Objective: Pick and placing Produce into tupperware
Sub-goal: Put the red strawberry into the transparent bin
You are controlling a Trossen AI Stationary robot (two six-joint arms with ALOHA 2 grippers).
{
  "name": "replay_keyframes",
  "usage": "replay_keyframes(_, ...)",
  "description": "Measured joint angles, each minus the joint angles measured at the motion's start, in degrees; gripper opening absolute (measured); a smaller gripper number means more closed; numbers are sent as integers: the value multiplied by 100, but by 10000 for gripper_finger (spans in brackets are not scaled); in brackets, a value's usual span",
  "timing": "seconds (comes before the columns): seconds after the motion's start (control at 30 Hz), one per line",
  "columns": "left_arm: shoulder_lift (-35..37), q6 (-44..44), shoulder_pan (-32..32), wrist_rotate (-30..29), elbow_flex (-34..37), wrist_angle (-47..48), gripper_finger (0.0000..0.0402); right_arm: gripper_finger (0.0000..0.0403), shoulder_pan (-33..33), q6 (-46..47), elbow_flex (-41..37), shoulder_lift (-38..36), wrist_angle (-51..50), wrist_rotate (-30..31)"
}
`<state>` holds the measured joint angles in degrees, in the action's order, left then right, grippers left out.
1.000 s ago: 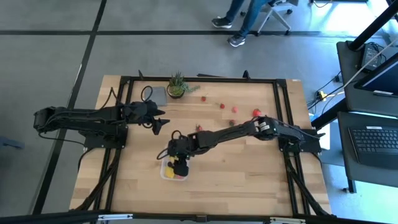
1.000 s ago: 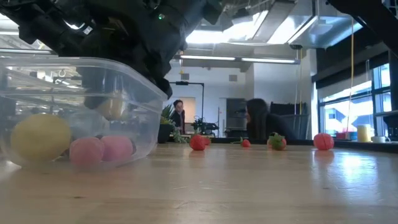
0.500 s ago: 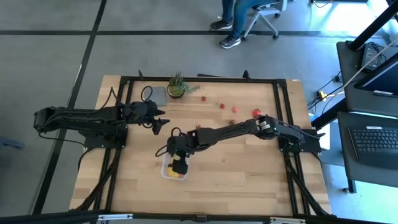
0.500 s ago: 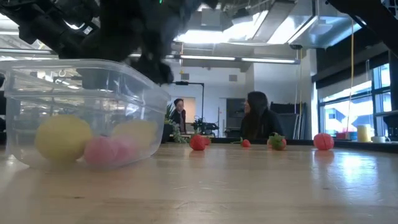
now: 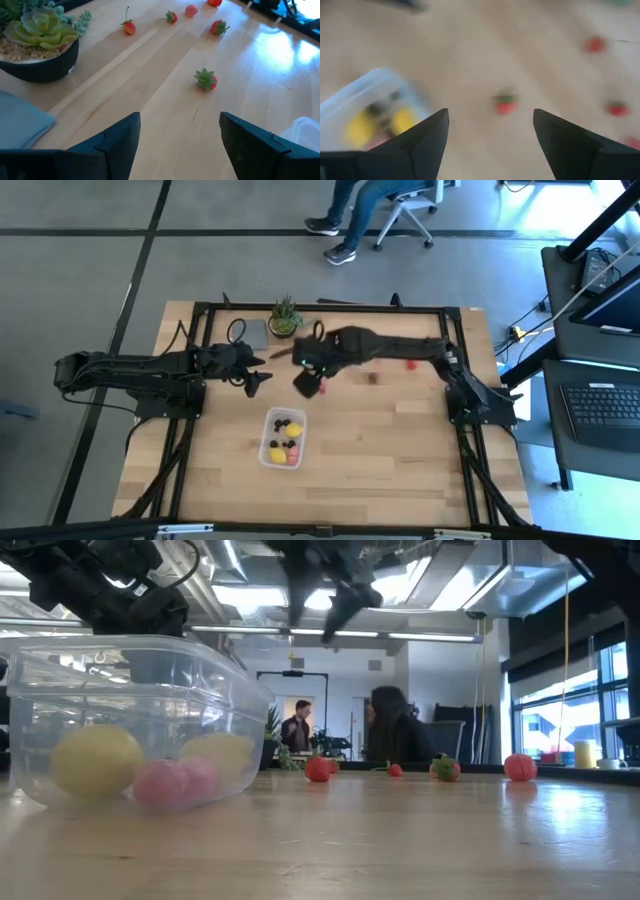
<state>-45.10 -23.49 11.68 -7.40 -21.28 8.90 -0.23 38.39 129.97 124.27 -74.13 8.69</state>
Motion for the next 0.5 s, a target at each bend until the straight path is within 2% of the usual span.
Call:
replay_keyframes(0.1, 0, -9, 2, 0, 0, 43, 261, 290, -168, -24, -26, 62, -335, 148)
replay_keyframes(0.5, 2, -37, 0, 2, 0, 457, 261, 290, -399, -544, -17, 1155, -149, 133)
